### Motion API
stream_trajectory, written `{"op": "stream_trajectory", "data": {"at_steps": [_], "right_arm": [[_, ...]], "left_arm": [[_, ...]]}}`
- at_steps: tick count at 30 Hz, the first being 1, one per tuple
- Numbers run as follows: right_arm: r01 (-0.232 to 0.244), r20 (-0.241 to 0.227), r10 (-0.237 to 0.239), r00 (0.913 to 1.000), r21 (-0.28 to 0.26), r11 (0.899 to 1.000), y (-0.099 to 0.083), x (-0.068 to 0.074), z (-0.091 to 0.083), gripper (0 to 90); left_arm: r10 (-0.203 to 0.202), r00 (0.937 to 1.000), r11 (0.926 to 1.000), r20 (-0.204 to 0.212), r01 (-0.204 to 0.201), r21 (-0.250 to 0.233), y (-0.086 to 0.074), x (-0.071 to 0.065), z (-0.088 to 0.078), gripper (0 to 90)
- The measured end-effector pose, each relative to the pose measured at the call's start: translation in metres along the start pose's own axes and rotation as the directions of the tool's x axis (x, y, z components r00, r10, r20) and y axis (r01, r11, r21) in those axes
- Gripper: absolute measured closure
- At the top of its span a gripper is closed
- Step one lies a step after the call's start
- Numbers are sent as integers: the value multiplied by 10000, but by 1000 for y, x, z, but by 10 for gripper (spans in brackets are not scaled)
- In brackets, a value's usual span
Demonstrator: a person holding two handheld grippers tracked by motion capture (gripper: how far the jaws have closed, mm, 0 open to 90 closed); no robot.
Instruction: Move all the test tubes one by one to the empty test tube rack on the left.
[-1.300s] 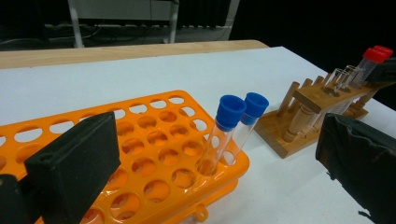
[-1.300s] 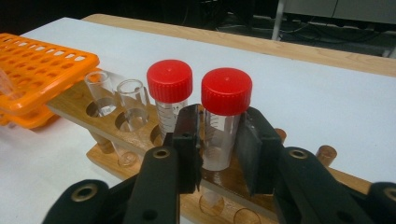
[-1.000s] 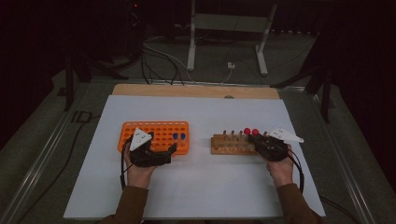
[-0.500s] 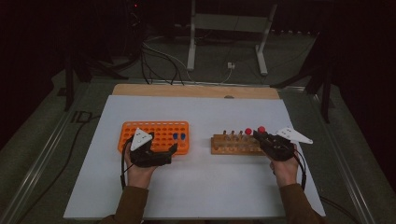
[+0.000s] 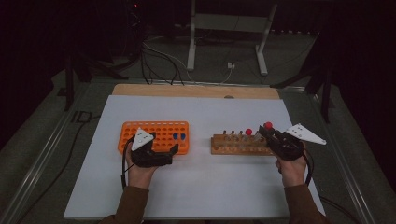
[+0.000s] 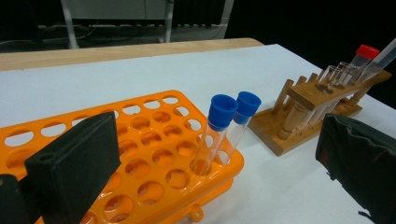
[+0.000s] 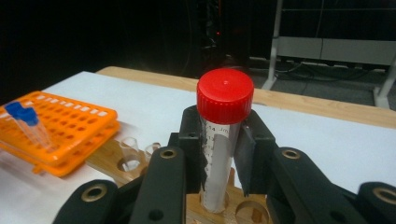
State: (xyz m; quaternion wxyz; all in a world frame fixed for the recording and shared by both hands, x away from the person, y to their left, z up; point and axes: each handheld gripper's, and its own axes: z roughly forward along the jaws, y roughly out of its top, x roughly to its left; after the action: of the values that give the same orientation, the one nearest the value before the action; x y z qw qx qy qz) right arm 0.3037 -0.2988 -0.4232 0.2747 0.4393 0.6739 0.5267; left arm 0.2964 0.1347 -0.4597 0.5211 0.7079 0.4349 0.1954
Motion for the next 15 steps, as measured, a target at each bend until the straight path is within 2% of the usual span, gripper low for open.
{"op": "stream_trajectory", "data": {"at_steps": [7, 15], "right_arm": [[184, -345, -186, 9992, -59, 9998, 11, 9, -8, 742], [334, -1006, -327, 9944, 51, 9994, 16, 23, -8, 741]], "left_arm": [[-11, 10000, 10000, 53, 12, -84, 2, -2, -1, 6], [77, 9999, 9996, 143, -73, -273, 7, -6, -3, 7]]}}
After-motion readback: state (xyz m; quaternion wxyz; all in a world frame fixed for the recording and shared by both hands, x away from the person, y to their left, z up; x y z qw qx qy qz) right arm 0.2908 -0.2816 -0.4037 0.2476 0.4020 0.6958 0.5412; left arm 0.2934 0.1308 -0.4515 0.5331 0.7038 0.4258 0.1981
